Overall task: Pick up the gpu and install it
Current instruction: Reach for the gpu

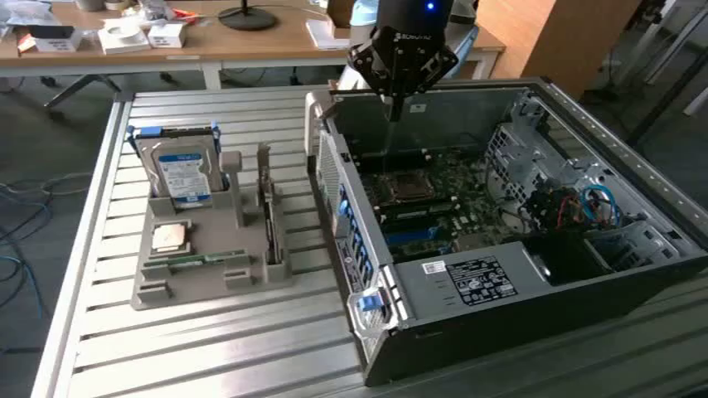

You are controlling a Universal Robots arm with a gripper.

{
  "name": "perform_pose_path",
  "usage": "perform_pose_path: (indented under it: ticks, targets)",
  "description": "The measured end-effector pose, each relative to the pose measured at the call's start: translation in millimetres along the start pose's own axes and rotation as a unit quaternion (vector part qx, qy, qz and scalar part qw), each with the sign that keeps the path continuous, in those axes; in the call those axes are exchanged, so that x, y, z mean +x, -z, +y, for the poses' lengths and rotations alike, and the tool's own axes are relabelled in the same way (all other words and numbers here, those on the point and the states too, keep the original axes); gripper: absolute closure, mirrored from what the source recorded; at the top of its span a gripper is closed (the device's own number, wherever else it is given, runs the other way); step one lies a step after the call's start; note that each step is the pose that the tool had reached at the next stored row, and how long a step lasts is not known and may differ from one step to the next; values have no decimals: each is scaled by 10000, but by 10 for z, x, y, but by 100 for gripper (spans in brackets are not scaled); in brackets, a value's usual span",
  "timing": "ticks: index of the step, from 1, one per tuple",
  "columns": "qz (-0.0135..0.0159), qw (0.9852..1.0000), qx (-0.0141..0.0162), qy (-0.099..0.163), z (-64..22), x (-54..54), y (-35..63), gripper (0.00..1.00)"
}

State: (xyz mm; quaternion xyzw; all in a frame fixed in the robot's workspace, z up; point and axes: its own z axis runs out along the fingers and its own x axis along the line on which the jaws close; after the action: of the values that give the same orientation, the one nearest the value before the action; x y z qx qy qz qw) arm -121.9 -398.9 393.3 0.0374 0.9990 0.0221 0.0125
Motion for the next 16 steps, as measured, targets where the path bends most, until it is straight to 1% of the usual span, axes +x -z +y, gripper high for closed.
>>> perform_pose_path:
  ticks: [9, 16]
  targets:
    - [0, 10000, 0, 0, 0, 3, -2, 89]
    - [0, 10000, 0, 0, -4, 49, -11, 89]
